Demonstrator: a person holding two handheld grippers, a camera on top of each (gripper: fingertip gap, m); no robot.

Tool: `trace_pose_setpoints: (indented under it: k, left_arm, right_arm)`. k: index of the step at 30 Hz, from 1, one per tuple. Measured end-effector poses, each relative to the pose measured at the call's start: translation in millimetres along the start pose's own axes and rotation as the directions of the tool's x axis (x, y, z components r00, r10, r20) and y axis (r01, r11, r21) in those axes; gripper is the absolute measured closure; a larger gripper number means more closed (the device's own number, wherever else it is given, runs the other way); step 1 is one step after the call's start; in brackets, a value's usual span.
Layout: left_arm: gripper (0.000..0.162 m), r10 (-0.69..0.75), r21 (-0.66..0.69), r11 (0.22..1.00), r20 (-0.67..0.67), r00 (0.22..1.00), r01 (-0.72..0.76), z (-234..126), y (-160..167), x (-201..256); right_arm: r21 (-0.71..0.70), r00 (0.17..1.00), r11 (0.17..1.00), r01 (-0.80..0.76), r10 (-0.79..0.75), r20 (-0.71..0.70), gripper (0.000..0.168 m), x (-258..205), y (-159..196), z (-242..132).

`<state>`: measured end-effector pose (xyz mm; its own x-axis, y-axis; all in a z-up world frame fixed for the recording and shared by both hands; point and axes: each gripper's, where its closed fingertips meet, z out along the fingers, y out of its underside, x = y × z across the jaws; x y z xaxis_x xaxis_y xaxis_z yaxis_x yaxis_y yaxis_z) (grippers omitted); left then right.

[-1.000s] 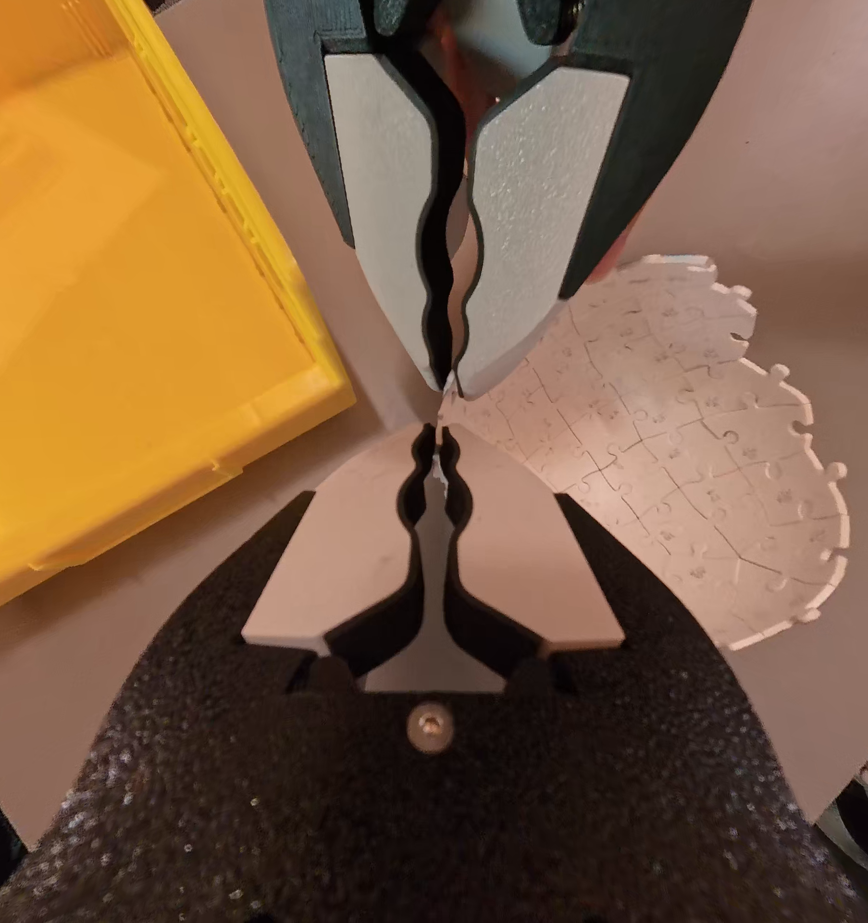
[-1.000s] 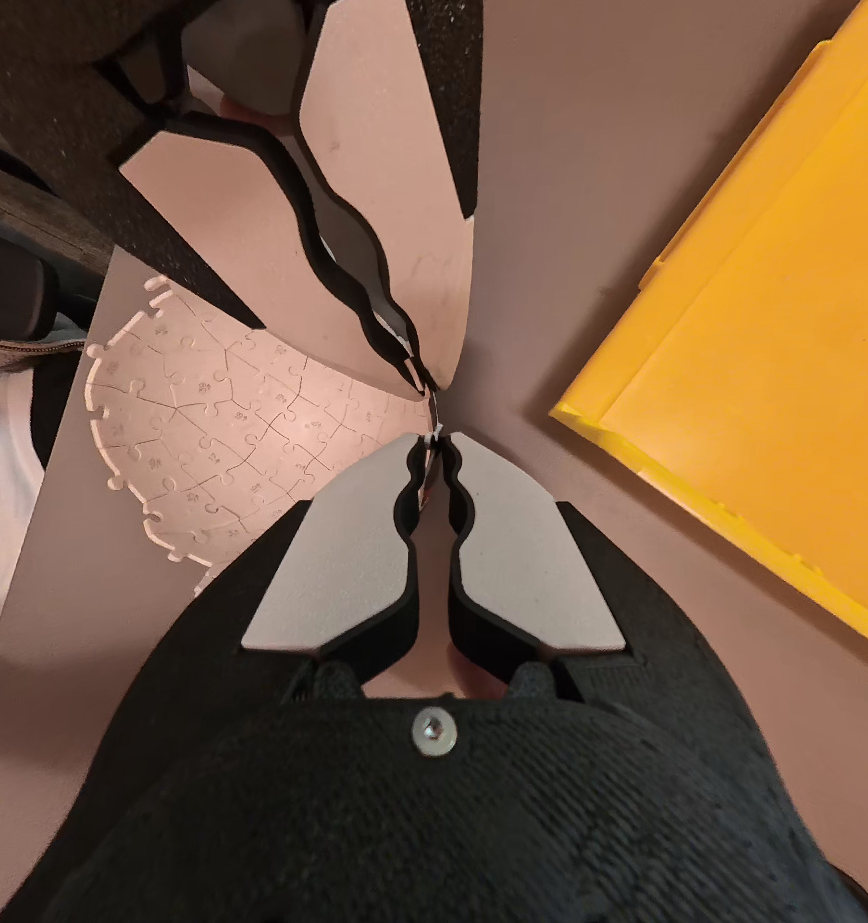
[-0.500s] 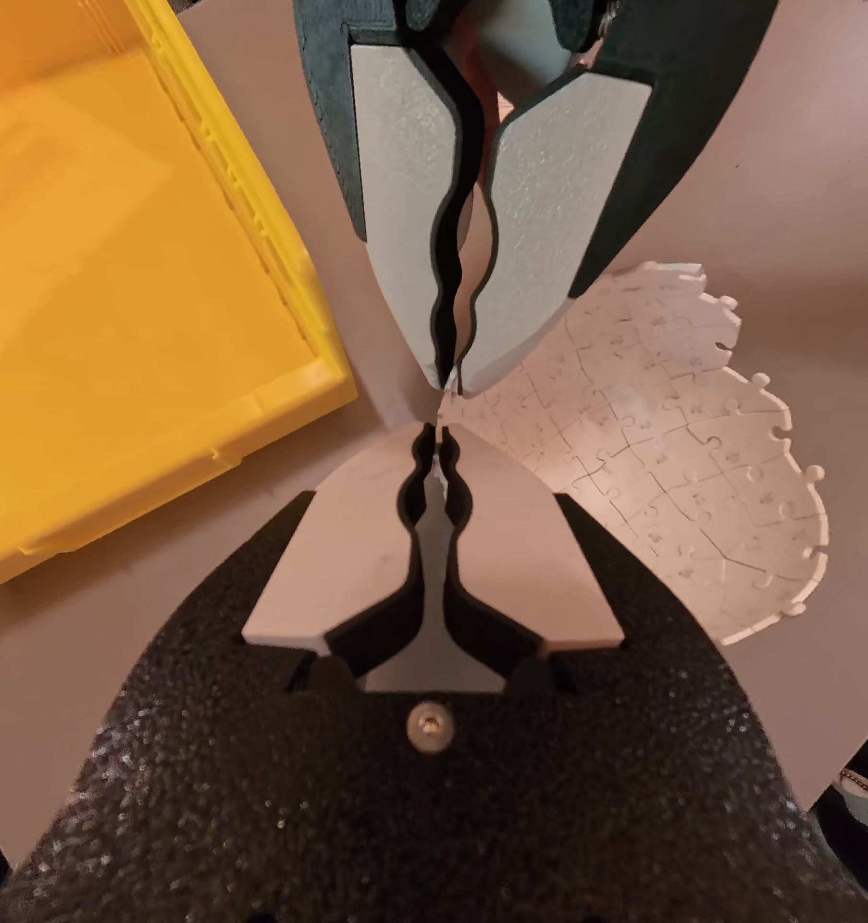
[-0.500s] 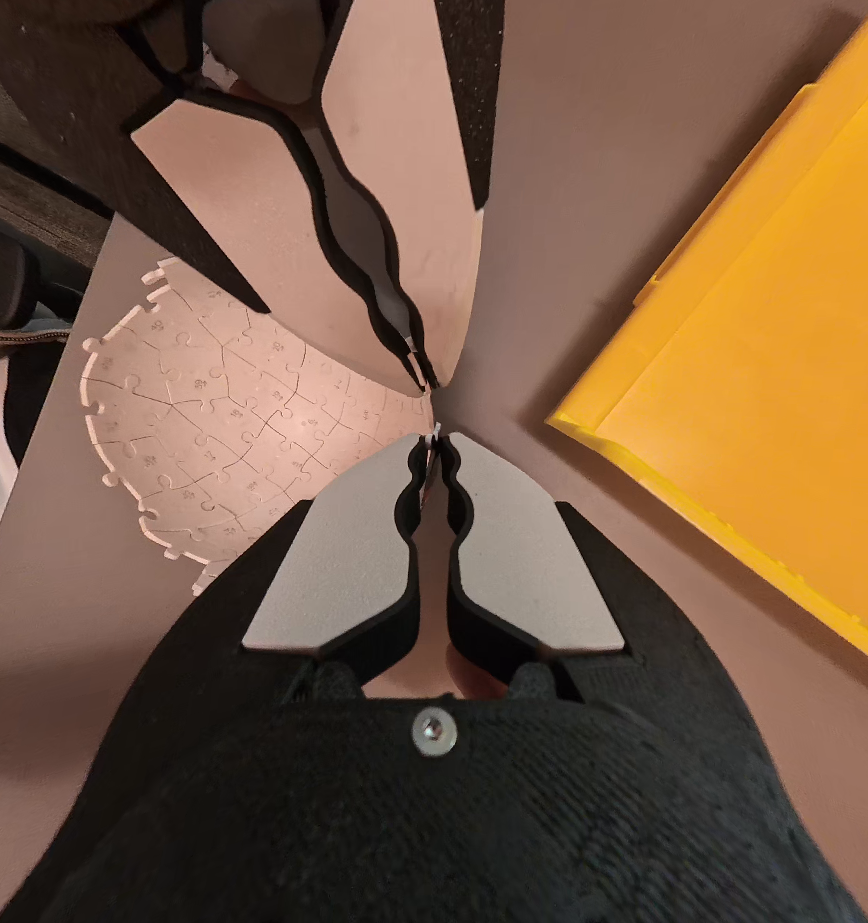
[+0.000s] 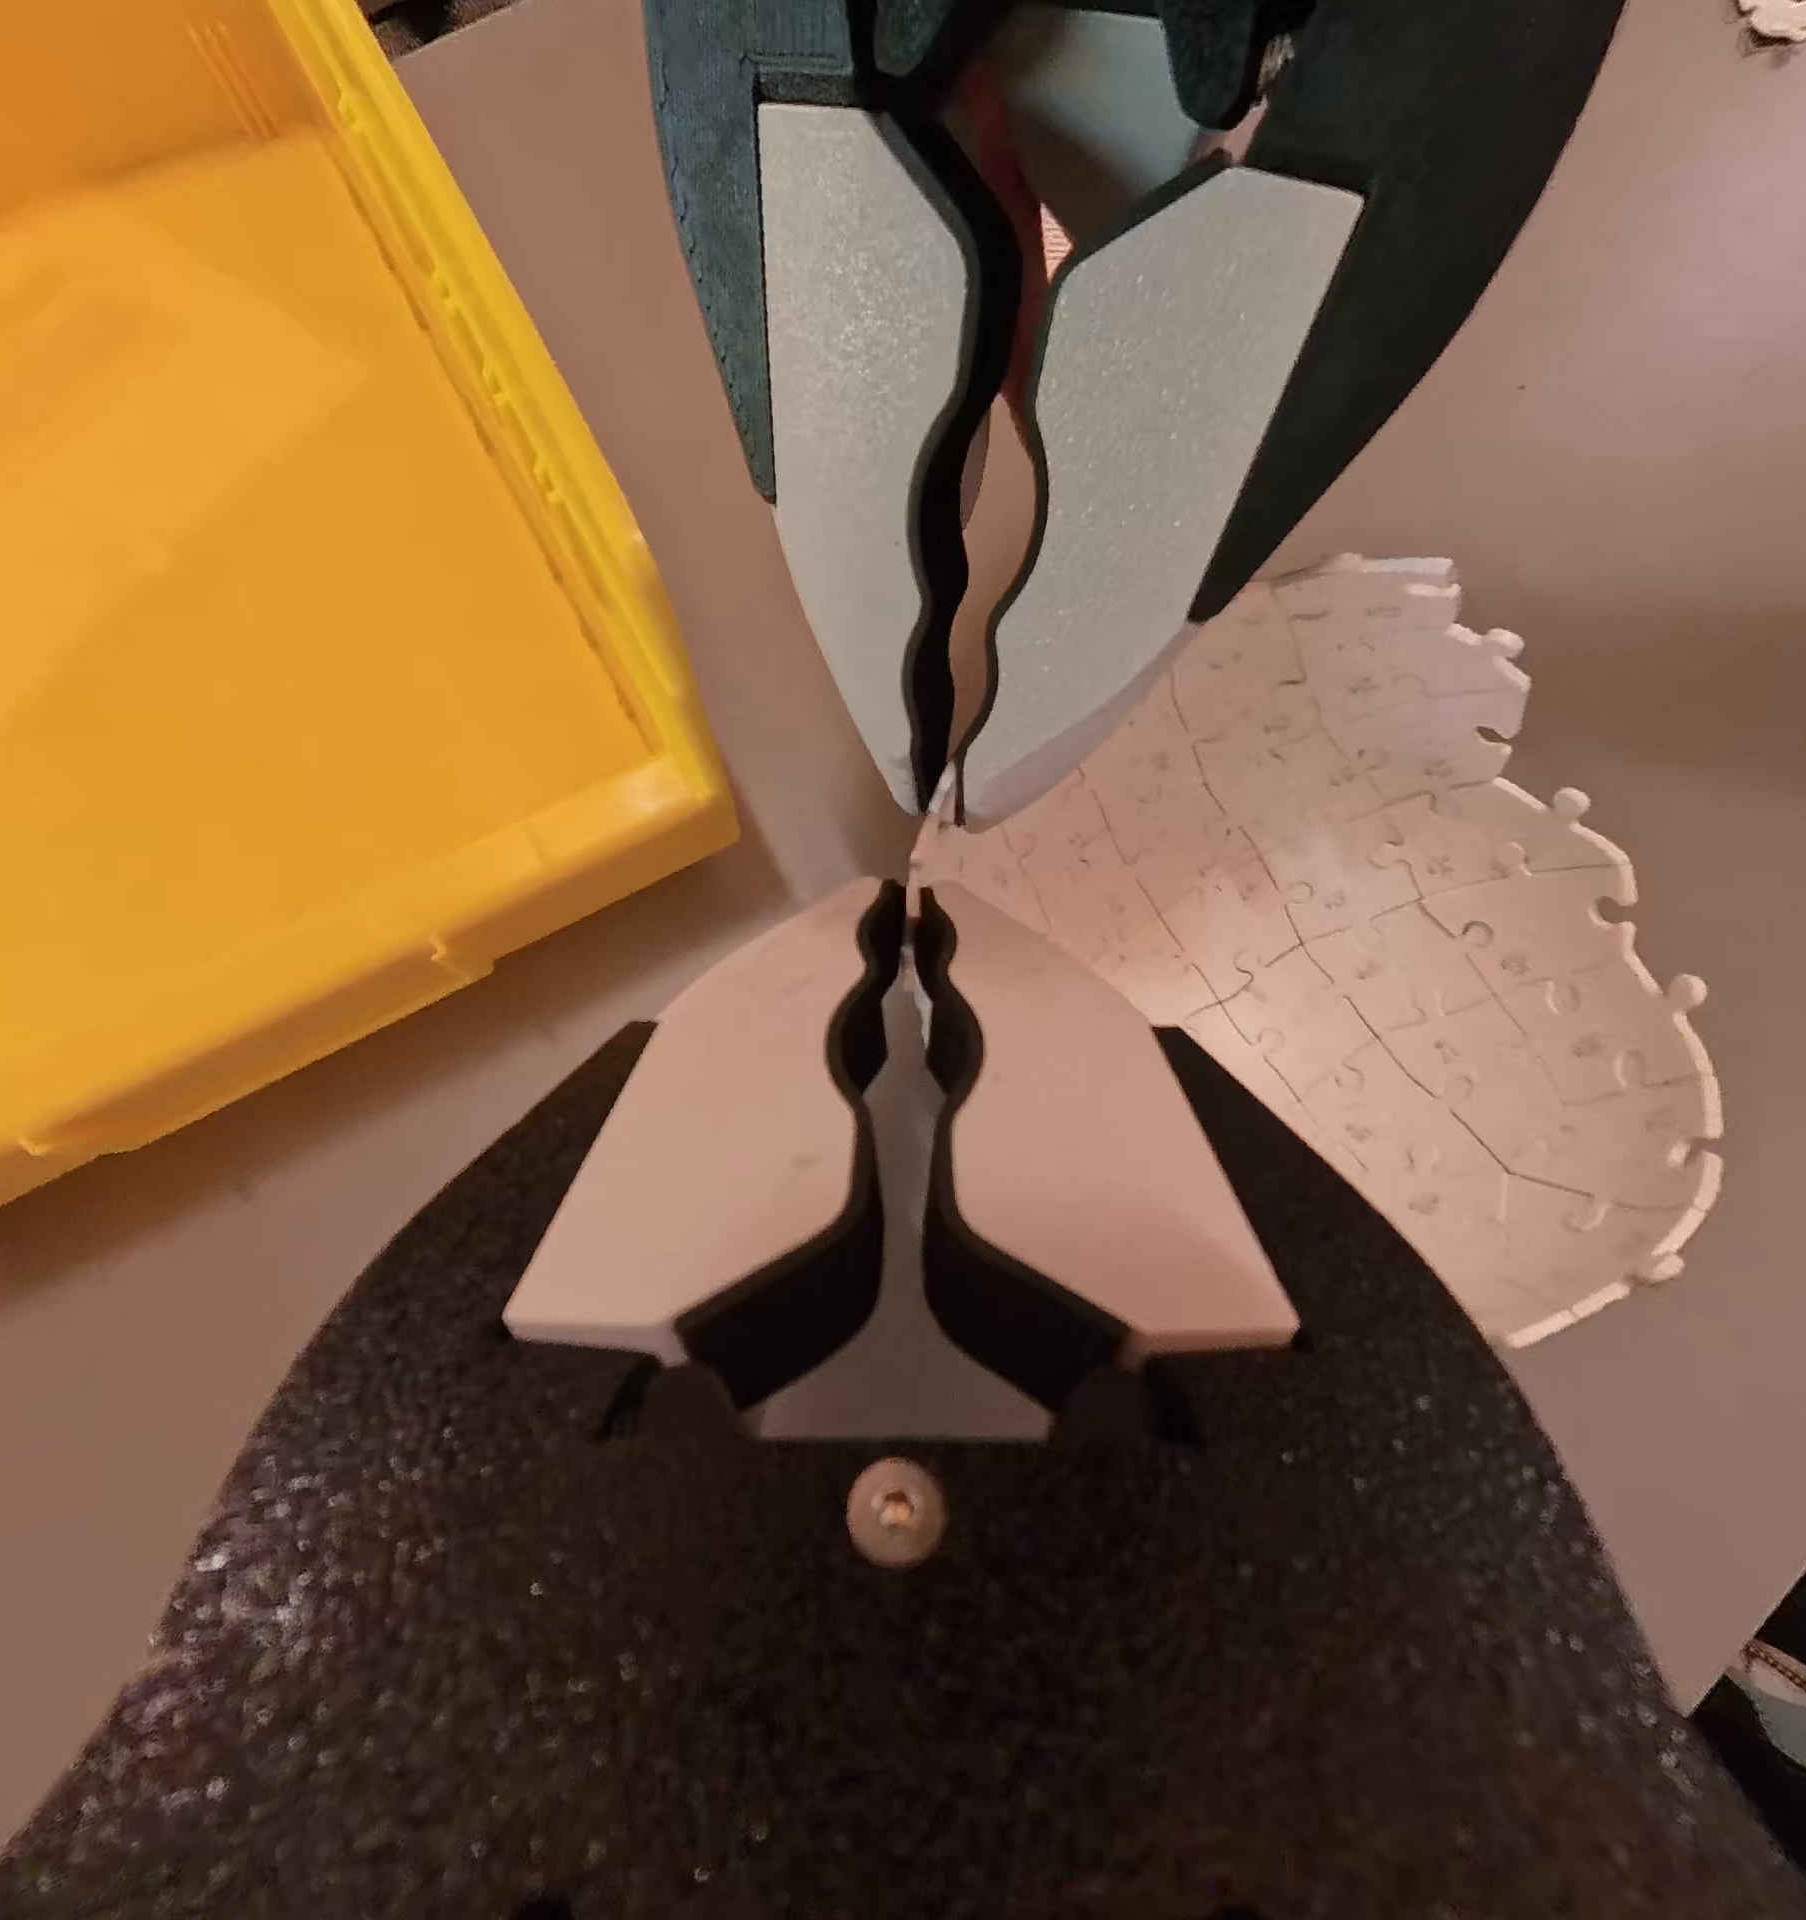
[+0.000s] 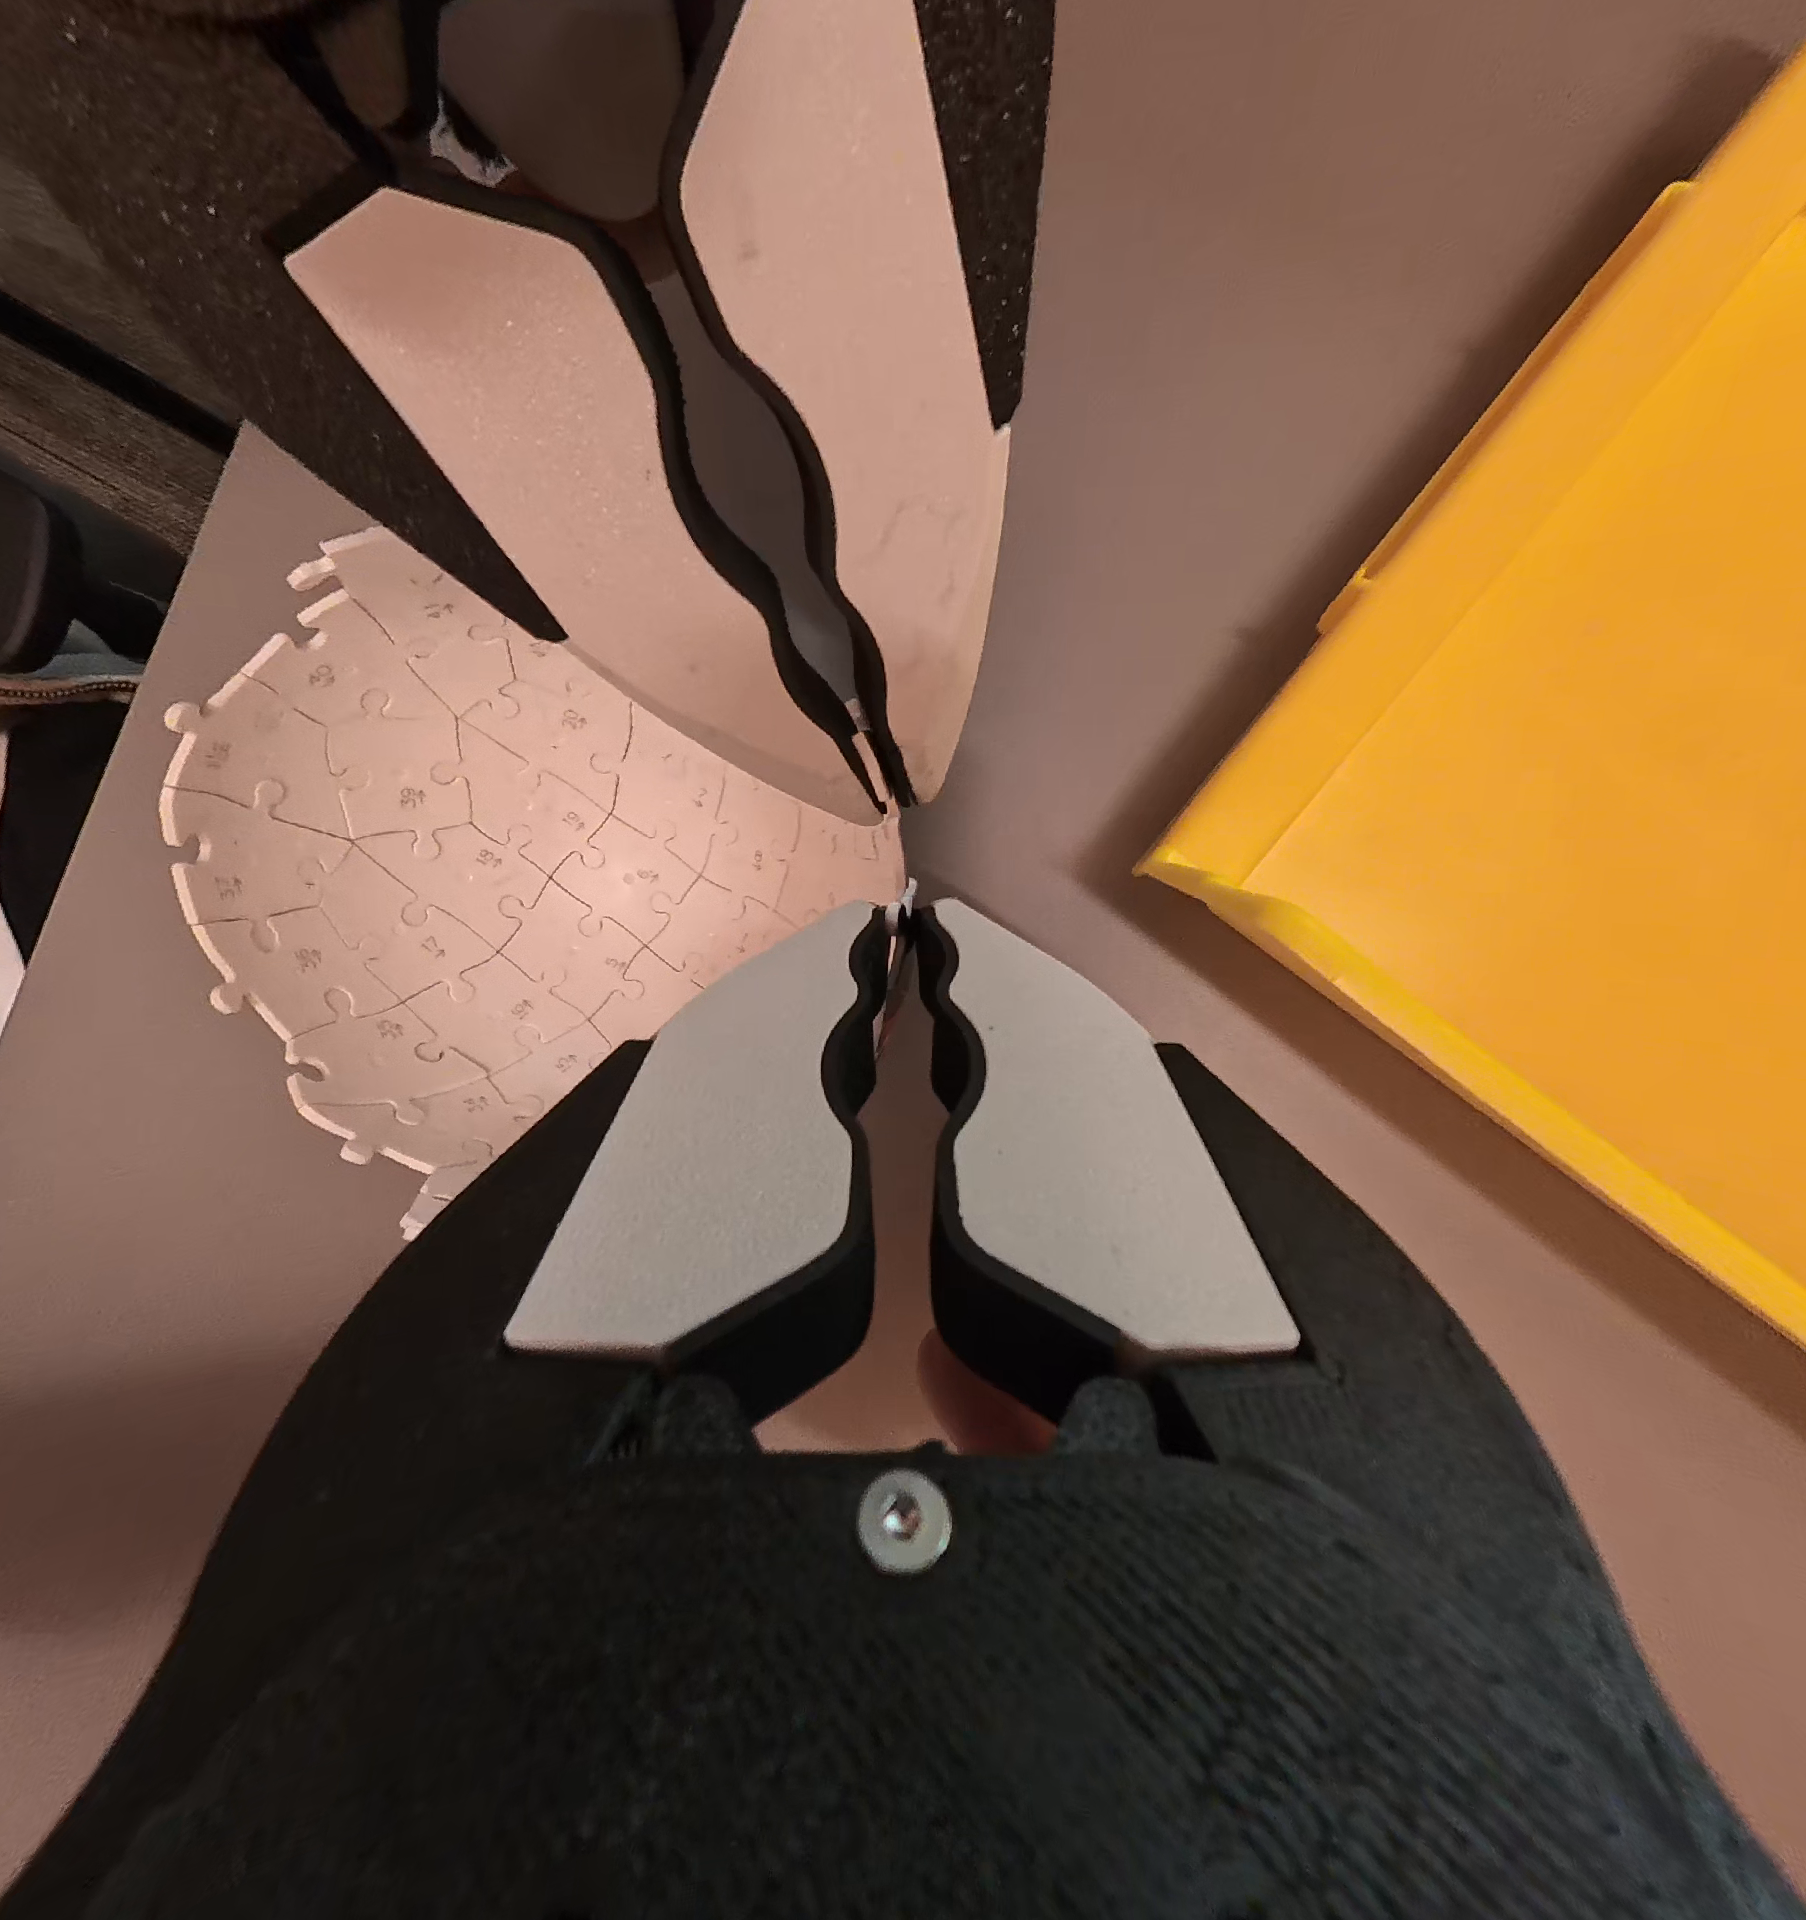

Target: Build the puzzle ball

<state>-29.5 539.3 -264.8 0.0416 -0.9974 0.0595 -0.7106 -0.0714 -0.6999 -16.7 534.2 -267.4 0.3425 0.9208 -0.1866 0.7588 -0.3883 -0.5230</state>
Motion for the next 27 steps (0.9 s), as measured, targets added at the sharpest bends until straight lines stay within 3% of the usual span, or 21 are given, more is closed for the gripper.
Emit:
trace_pose_setpoints:
  k: [9, 15, 20, 27]
  left_arm:
    - [0.16, 0.005, -0.022, 1.0, 0.001, 1.0, -0.005, 1.4, -0.2, -0.3]
    - [0.16, 0.0, -0.02, 1.0, 0.026, 1.0, 0.001, 2.7, -0.5, -3.2]
    - [0.16, -0.003, -0.042, 0.999, 0.045, 0.999, 0.005, 4.4, 0.4, -5.6]
    - [0.16, -0.034, -0.035, 0.999, 0.05, 0.998, 0.035, 3.8, 0.2, -7.3]
  right_arm:
    - [-0.038, 1.0, 0.999, 0.015, -0.015, 0.008, 0.157, 0.7, 0.2, 0.4]
    - [-0.043, 0.997, 0.999, -0.025, 0.028, 0.072, 0.136, -2.5, -5.6, -1.6]
    - [-0.116, 0.999, 0.993, -0.01, 0.016, 0.052, 0.151, 2.1, 0.3, 2.2]
    - [-0.168, 1.0, 0.986, 0.013, -0.013, 0.0, 0.157, 12.1, -1.1, -1.4]
